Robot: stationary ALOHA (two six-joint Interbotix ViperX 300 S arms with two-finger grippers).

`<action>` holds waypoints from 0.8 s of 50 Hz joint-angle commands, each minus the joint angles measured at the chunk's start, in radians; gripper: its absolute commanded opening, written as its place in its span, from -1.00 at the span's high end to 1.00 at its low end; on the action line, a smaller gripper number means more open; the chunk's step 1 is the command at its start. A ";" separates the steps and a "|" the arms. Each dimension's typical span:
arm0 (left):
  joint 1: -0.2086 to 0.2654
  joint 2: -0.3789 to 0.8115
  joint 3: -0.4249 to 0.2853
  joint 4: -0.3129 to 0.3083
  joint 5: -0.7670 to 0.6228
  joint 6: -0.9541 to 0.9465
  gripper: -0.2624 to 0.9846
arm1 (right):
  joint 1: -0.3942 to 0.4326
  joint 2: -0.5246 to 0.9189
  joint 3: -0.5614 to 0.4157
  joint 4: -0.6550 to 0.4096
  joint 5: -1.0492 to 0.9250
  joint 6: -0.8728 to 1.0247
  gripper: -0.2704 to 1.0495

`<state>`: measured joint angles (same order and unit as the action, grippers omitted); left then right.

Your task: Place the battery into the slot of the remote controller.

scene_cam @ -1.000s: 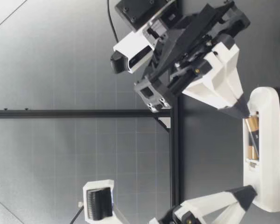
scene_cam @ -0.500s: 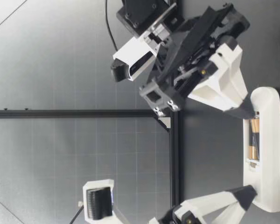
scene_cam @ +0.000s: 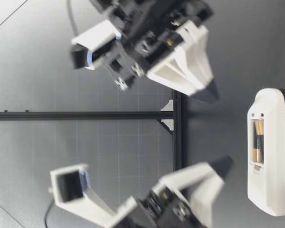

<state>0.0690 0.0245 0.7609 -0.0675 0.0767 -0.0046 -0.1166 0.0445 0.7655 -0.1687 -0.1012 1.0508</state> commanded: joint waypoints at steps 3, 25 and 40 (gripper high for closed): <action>0.000 0.035 -0.057 0.003 -0.006 0.003 0.85 | -0.029 -0.061 0.006 -0.037 0.021 -0.003 0.77; -0.017 0.161 -0.106 0.003 0.000 -0.006 0.85 | -0.041 -0.060 0.023 -0.043 0.023 -0.006 0.77; -0.017 0.123 -0.103 0.002 0.005 -0.011 0.85 | -0.048 -0.078 0.015 -0.071 0.018 -0.014 0.77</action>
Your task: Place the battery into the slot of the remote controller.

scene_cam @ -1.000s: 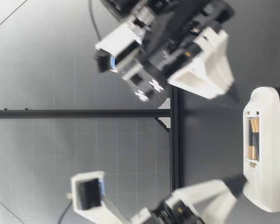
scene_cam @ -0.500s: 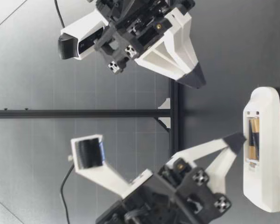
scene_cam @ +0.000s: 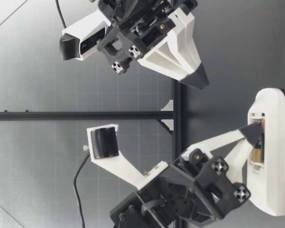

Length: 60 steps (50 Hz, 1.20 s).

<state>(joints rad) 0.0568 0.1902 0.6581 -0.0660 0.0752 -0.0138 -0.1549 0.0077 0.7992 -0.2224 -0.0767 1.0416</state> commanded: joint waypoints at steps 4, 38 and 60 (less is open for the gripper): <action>-0.005 -0.087 0.006 0.000 0.006 -0.005 0.85 | -0.009 -0.066 -0.020 -0.086 -0.003 -0.017 0.77; -0.009 -0.400 0.086 0.000 -0.046 0.009 0.85 | 0.029 -0.256 -0.017 -0.469 0.025 -0.224 0.77; -0.009 -0.433 0.120 0.000 -0.109 0.011 0.85 | 0.052 -0.245 -0.020 -0.469 0.018 -0.224 0.77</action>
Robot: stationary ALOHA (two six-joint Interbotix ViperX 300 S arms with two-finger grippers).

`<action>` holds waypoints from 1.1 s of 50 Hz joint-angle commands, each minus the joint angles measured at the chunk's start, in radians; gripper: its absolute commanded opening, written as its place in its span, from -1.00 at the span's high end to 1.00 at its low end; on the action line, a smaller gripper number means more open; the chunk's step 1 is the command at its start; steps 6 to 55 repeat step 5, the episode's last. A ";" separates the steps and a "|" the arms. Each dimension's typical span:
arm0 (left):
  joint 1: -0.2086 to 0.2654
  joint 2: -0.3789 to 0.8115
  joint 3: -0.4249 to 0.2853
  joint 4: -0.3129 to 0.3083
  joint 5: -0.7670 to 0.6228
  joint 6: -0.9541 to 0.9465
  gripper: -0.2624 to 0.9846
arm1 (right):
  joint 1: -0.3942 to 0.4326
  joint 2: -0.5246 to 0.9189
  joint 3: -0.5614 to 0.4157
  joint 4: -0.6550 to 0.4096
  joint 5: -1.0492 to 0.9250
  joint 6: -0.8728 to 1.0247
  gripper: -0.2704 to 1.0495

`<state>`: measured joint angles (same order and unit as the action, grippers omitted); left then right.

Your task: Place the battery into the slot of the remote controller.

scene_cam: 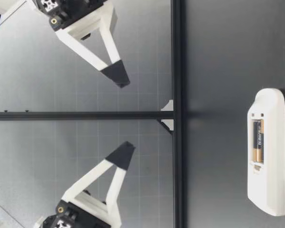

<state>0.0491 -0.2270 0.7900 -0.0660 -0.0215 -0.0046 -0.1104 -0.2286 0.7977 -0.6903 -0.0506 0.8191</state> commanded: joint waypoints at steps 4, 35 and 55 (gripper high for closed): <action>-0.002 -0.015 -0.011 0.002 -0.015 0.006 0.85 | 0.008 -0.009 -0.018 -0.002 -0.011 -0.002 0.77; 0.000 -0.015 -0.012 0.003 -0.015 0.008 0.85 | 0.008 -0.011 -0.018 0.000 -0.011 -0.002 0.77; 0.000 -0.015 -0.012 0.003 -0.015 0.008 0.85 | 0.008 -0.011 -0.018 0.000 -0.011 -0.002 0.77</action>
